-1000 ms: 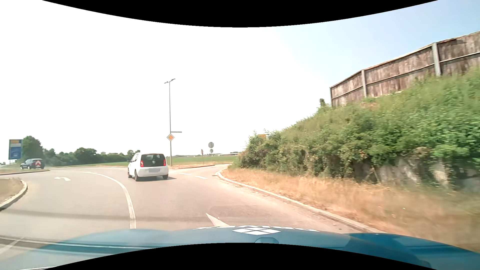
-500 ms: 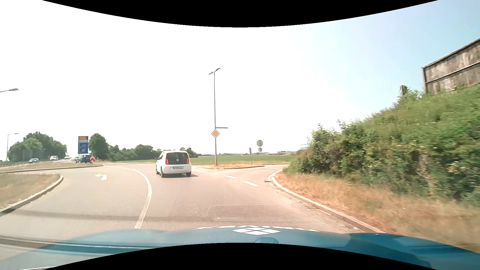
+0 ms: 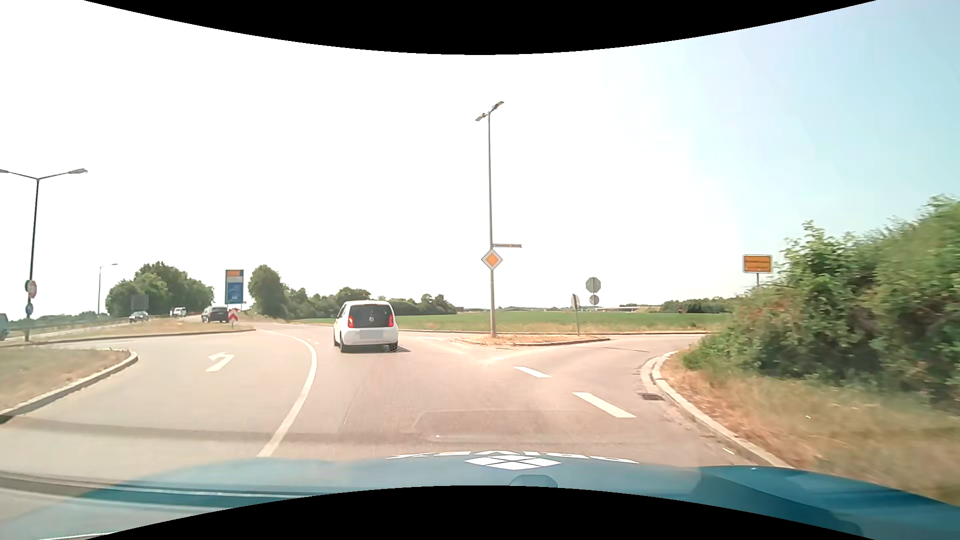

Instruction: Follow the waypoints while adhering to traffic rules and regulations

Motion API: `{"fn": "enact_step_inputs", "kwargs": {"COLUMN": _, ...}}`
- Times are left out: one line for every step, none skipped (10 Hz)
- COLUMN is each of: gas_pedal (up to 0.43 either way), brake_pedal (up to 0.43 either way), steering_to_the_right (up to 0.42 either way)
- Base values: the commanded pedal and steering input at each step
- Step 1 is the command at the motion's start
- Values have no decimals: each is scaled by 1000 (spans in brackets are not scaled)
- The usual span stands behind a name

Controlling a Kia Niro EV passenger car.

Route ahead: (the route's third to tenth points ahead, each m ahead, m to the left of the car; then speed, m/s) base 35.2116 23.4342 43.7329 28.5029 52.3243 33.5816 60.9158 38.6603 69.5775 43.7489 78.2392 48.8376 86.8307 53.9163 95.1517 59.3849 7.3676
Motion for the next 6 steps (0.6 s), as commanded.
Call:
{"fn": "enact_step_inputs", "kwargs": {"gas_pedal": 311, "brake_pedal": 0, "steering_to_the_right": -160}}
{"fn": "enact_step_inputs", "kwargs": {"gas_pedal": 311, "brake_pedal": 0, "steering_to_the_right": -160}}
{"fn": "enact_step_inputs", "kwargs": {"gas_pedal": 311, "brake_pedal": 0, "steering_to_the_right": -160}}
{"fn": "enact_step_inputs", "kwargs": {"gas_pedal": 311, "brake_pedal": 0, "steering_to_the_right": -159}}
{"fn": "enact_step_inputs", "kwargs": {"gas_pedal": 311, "brake_pedal": 0, "steering_to_the_right": -156}}
{"fn": "enact_step_inputs", "kwargs": {"gas_pedal": 311, "brake_pedal": 0, "steering_to_the_right": -152}}
